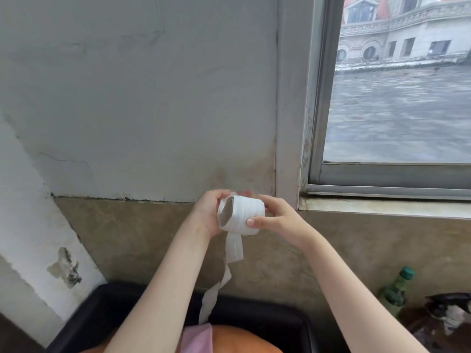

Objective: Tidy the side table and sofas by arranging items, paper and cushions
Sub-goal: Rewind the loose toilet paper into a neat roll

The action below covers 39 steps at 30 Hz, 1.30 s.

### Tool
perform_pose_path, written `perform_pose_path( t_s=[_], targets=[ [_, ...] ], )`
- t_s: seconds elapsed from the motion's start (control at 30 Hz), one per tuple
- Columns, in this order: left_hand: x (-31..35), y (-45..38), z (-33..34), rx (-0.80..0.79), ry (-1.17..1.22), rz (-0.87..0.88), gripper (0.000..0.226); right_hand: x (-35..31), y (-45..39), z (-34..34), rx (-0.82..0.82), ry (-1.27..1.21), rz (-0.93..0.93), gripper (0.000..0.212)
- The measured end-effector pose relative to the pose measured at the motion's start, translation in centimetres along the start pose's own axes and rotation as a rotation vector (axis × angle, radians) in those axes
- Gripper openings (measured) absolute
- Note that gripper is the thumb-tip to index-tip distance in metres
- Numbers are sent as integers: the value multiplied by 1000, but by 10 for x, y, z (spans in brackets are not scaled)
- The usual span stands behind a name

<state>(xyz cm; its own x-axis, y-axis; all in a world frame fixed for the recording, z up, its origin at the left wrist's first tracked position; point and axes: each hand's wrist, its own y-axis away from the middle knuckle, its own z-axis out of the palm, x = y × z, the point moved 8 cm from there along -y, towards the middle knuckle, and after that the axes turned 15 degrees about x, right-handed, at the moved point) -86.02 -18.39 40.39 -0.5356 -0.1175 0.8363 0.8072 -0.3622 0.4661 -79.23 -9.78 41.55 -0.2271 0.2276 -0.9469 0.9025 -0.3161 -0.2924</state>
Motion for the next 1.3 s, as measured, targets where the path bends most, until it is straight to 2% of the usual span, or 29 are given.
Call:
perform_pose_path(
  t_s=[0.23,0.33,0.43,0.53,0.7,0.87,1.03,1.17,1.3],
  targets=[
    [15,-21,-20,58,175,13,29,2,4,7,-74,50,0,35],
    [-7,-26,-31,158,-24,-39,27,5,3,7,-40,46,-4,40],
    [-27,-25,-30,84,-227,-11,20,8,2,5,-4,46,1,45],
    [-40,-21,-32,40,-142,-62,13,11,2,0,18,67,5,47],
    [-38,-24,-39,122,-95,-62,20,13,6,-3,-14,7,39,45],
    [-22,-28,-40,132,259,-137,20,14,12,2,-86,60,60,47],
    [-9,-29,-43,110,180,-25,14,8,13,3,-94,-8,64,46],
    [-5,-31,-49,178,93,95,24,8,13,5,-97,10,60,53],
    [-1,-36,-58,251,98,125,49,8,15,11,-114,122,65,57]
  ],
)
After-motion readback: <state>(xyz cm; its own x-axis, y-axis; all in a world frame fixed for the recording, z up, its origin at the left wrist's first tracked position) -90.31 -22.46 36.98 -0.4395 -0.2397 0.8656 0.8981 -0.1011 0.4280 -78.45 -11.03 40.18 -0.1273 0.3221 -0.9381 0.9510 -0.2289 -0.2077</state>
